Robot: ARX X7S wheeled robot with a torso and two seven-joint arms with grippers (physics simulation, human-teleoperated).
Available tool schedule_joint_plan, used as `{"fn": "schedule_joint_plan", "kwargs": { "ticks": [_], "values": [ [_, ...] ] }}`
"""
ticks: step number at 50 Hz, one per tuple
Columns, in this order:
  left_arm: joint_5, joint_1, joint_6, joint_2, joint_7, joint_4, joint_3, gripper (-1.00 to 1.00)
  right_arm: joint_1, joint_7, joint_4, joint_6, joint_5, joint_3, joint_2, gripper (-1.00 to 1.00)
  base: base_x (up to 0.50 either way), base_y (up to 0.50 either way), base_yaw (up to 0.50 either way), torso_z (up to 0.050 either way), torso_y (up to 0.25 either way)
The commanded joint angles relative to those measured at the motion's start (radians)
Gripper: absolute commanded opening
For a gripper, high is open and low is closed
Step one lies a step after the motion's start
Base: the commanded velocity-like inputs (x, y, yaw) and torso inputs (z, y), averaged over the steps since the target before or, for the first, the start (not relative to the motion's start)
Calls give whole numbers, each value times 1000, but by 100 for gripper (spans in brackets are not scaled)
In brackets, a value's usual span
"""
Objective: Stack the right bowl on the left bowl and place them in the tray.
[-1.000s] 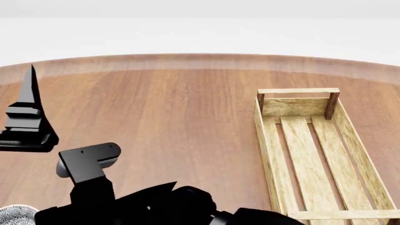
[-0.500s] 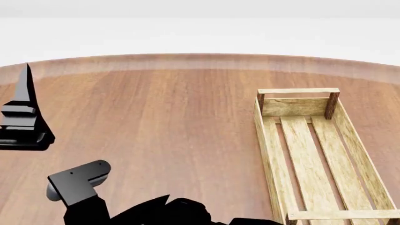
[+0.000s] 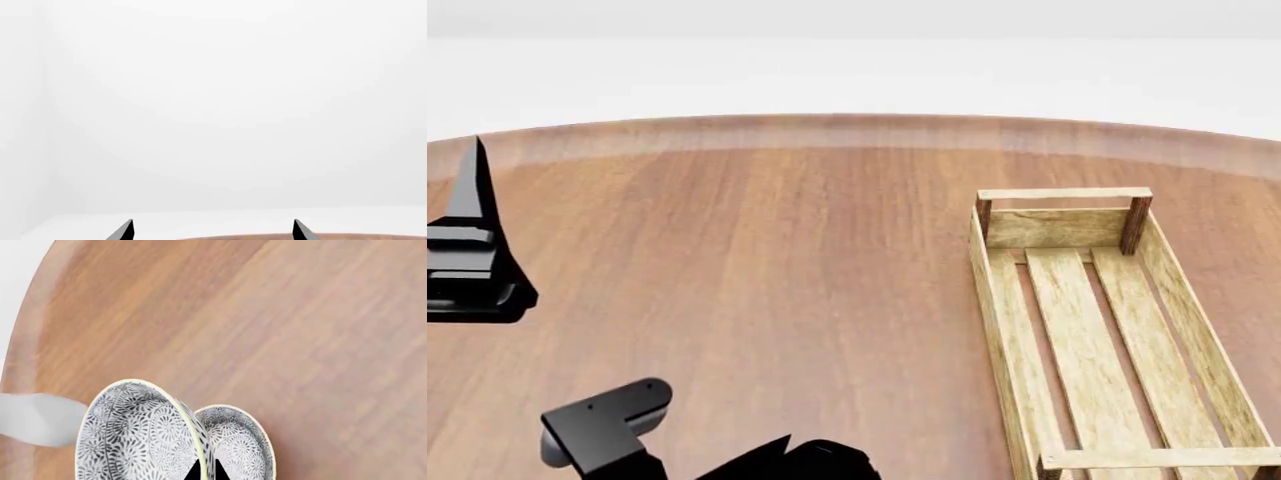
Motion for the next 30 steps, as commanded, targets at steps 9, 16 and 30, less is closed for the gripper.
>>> {"fn": "schedule_joint_plan", "kwargs": {
  "ticks": [9,16,30],
  "values": [
    [1,14,36,-24,17,8,23,100,-3,-14,7,18,-5,13,-2,-100,0,0,0,0,-11],
    [5,13,40,-27,13,2,33,100,-6,-17,13,15,-11,14,-2,-100,0,0,0,0,-250],
    [2,29,70,-29,20,-4,37,100,0,-14,20,1,-8,14,-2,-100,0,0,0,0,-206]
  ]
}}
